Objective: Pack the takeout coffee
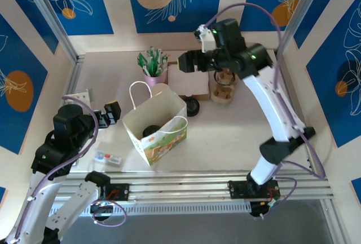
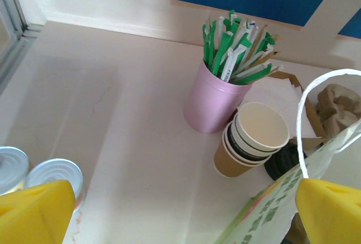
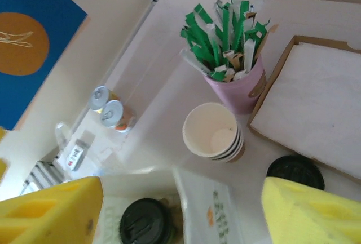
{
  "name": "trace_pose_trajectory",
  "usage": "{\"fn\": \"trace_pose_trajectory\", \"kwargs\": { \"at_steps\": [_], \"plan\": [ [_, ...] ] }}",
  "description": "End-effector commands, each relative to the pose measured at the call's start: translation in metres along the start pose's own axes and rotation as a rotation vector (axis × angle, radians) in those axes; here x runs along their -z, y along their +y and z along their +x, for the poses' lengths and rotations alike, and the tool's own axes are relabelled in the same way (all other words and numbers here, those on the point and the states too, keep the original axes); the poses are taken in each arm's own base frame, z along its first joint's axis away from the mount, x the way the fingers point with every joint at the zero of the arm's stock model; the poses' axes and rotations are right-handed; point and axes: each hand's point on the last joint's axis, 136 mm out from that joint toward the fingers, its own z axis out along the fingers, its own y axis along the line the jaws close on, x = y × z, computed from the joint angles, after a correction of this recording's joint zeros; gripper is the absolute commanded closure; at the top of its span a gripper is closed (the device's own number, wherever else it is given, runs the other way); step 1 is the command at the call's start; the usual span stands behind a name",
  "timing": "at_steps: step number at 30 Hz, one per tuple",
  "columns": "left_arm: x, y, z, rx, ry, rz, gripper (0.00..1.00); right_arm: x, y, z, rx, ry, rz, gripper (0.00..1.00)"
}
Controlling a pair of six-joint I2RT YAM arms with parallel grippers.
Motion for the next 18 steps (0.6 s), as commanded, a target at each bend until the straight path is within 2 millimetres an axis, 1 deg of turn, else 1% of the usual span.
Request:
{"fn": "trace_pose_trajectory", "kwargs": {
  "at_steps": [1, 3, 6, 7, 10, 13, 18],
  "plan": [
    [0.001, 0.006, -0.006, -0.065, -0.05, -0.034, 0.0, -0.036, -0.01, -0.016, -0.013, 0.015, 0.004, 0.34],
    [-0.002, 0.011, 0.001, -0.069, -0.047, -0.054, 0.0, -0.059, -0.018, -0.022, -0.016, 0.033, 0.03, 0.38],
    [-0.006, 0.016, 0.011, -0.056, -0.056, -0.065, 0.0, -0.094, -0.03, -0.026, -0.012, 0.054, 0.071, 0.39],
    [-0.007, 0.017, 0.014, -0.047, -0.057, -0.063, 0.0, -0.104, -0.033, -0.027, -0.015, 0.06, 0.073, 0.39],
    [-0.008, 0.019, 0.023, -0.027, -0.051, -0.058, 0.0, -0.134, -0.044, -0.02, -0.035, 0.091, 0.083, 0.42],
    [-0.011, 0.021, 0.035, -0.005, -0.035, -0.053, 0.0, -0.157, -0.049, -0.012, -0.026, 0.114, 0.089, 0.43],
    [-0.017, 0.02, 0.049, 0.026, -0.009, -0.034, 0.0, -0.182, -0.044, -0.007, 0.022, 0.118, 0.068, 0.44]
  ]
}}
